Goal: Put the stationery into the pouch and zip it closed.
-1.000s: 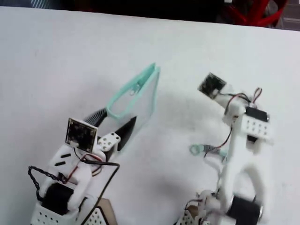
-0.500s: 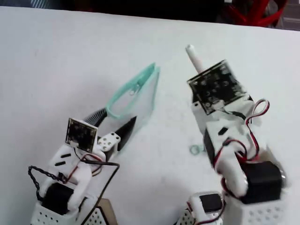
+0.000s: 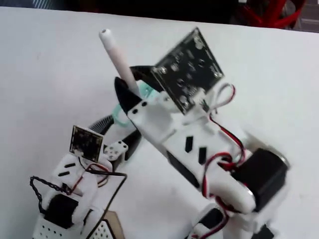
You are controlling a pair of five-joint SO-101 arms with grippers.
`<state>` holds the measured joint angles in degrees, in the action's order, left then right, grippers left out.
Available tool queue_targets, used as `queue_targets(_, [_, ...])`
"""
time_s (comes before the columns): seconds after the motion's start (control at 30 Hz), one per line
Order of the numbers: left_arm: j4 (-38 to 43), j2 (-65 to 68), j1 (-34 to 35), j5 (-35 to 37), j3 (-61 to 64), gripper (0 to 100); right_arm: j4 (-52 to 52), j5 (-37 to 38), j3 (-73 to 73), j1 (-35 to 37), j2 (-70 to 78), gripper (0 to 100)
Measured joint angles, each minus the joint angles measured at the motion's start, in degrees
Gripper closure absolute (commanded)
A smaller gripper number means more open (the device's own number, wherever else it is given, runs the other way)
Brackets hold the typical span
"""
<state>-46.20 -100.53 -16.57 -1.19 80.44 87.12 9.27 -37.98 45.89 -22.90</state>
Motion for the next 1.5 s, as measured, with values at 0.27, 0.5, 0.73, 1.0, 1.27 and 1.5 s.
queue_targets(0.27, [0.0, 0.0, -0.1, 0.0, 0.0, 74, -7.3, -0.4, 4.8, 0.4, 6.1, 98.1])
queue_targets(0.5, [0.0, 0.0, -0.1, 0.0, 0.0, 74, -15.2, -0.4, 15.0, -0.4, 5.8, 98.1])
queue_targets(0.73, [0.0, 0.0, -0.1, 0.0, 0.0, 74, -22.9, -0.3, 34.4, -3.8, -6.4, 98.1])
queue_targets(1.0, [0.0, 0.0, -0.1, 0.0, 0.0, 74, -34.4, -0.2, 59.8, -3.6, -23.2, 97.3])
queue_targets(1.27, [0.0, 0.0, 0.2, 0.0, 0.0, 74, -30.3, 8.0, 60.7, -1.4, -24.6, 74.5])
queue_targets(1.5, [0.0, 0.0, 0.2, 0.0, 0.0, 74, -23.6, 5.6, 48.4, -4.8, -21.4, 74.5])
